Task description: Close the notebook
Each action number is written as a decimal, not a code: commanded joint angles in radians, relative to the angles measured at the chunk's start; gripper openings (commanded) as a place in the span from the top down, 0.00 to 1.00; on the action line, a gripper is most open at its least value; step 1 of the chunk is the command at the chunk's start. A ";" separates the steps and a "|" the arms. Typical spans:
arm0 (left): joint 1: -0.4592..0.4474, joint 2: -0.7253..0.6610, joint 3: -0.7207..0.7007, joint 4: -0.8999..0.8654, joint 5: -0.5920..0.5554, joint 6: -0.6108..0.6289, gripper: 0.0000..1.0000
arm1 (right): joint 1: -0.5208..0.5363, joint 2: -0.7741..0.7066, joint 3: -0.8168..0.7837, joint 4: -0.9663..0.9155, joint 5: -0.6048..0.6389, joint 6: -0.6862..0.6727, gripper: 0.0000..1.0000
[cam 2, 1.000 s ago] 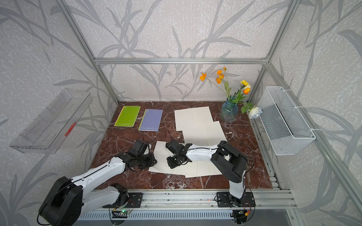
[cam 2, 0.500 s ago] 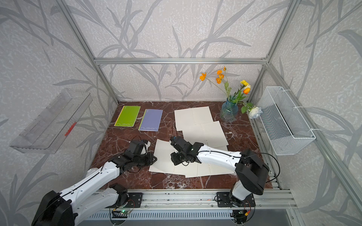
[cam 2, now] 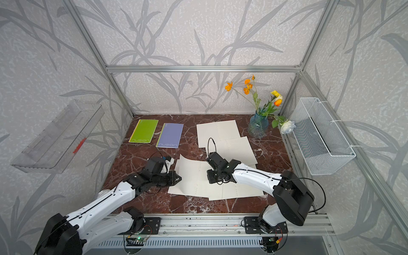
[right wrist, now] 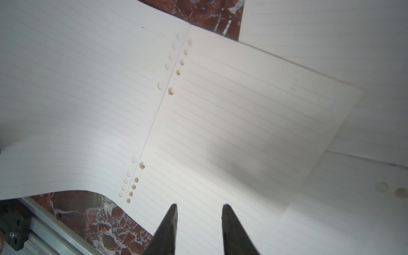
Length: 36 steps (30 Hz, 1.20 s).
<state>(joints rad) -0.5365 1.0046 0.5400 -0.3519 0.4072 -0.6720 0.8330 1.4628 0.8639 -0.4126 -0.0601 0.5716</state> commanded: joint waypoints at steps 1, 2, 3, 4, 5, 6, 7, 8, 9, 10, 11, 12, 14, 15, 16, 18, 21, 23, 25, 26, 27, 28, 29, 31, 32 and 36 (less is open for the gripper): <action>-0.034 0.029 0.049 0.039 0.003 -0.007 0.87 | -0.022 -0.046 -0.019 -0.023 0.013 0.005 0.65; -0.047 0.041 0.055 0.048 -0.002 -0.011 0.87 | -0.026 -0.051 -0.023 -0.025 0.015 0.007 0.65; -0.061 0.056 0.064 0.057 -0.008 -0.014 0.87 | -0.033 -0.056 -0.026 -0.032 0.018 0.008 0.65; -0.074 0.074 0.072 0.068 -0.010 -0.015 0.87 | -0.039 -0.062 -0.028 -0.036 0.019 0.007 0.65; -0.089 0.091 0.080 0.078 -0.013 -0.018 0.87 | -0.044 -0.066 -0.031 -0.038 0.019 0.006 0.65; -0.107 0.109 0.092 0.086 -0.017 -0.018 0.88 | -0.051 -0.073 -0.035 -0.043 0.017 0.005 0.65; -0.123 0.133 0.104 0.093 -0.023 -0.019 0.88 | -0.057 -0.079 -0.040 -0.044 0.016 0.005 0.65; -0.136 0.150 0.116 0.097 -0.025 -0.019 0.88 | -0.063 -0.085 -0.044 -0.046 0.017 0.005 0.65; -0.153 0.170 0.130 0.101 -0.029 -0.017 0.88 | -0.072 -0.093 -0.049 -0.048 0.017 0.005 0.65; -0.167 0.187 0.143 0.105 -0.032 -0.014 0.88 | -0.079 -0.100 -0.055 -0.049 0.016 0.005 0.64; -0.178 0.201 0.154 0.108 -0.035 -0.013 0.88 | -0.087 -0.107 -0.059 -0.051 0.017 0.004 0.64; -0.191 0.216 0.163 0.114 -0.036 -0.012 0.88 | -0.096 -0.115 -0.064 -0.055 0.016 0.003 0.64; -0.214 0.238 0.180 0.123 -0.039 -0.013 0.88 | -0.114 -0.129 -0.074 -0.063 0.018 0.003 0.64; -0.226 0.251 0.190 0.127 -0.040 -0.013 0.89 | -0.124 -0.135 -0.078 -0.070 0.020 0.001 0.64; -0.235 0.265 0.196 0.129 -0.039 -0.012 0.88 | -0.135 -0.141 -0.081 -0.075 0.019 -0.002 0.64; -0.251 0.288 0.209 0.136 -0.039 -0.012 0.89 | -0.150 -0.154 -0.087 -0.080 0.019 -0.007 0.64; -0.277 0.322 0.228 0.152 -0.035 -0.013 0.89 | -0.168 -0.166 -0.093 -0.086 0.017 -0.012 0.64; -0.297 0.344 0.243 0.159 -0.035 -0.012 0.89 | -0.175 -0.170 -0.092 -0.092 0.017 -0.016 0.64; -0.317 0.365 0.256 0.168 -0.031 -0.011 0.89 | -0.182 -0.173 -0.094 -0.097 0.017 -0.018 0.64; -0.325 0.376 0.261 0.169 -0.030 -0.009 0.89 | -0.185 -0.174 -0.093 -0.096 0.017 -0.018 0.64; -0.336 0.383 0.266 0.175 -0.030 -0.010 0.89 | -0.189 -0.177 -0.097 -0.097 0.017 -0.019 0.63; -0.345 0.391 0.269 0.179 -0.029 -0.009 0.90 | -0.192 -0.179 -0.097 -0.097 0.016 -0.019 0.63; -0.354 0.397 0.273 0.182 -0.030 -0.011 0.89 | -0.195 -0.180 -0.098 -0.097 0.018 -0.019 0.63; -0.369 0.411 0.282 0.187 -0.031 -0.011 0.90 | -0.201 -0.180 -0.098 -0.100 0.019 -0.022 0.63; -0.372 0.417 0.285 0.190 -0.030 -0.011 0.89 | -0.202 -0.179 -0.098 -0.101 0.019 -0.024 0.63; -0.394 0.440 0.301 0.206 -0.024 -0.012 0.88 | -0.213 -0.176 -0.097 -0.101 0.019 -0.029 0.63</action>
<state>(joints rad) -0.9188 1.4322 0.8047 -0.1688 0.3851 -0.6842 0.6296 1.3117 0.7803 -0.4923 -0.0597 0.5529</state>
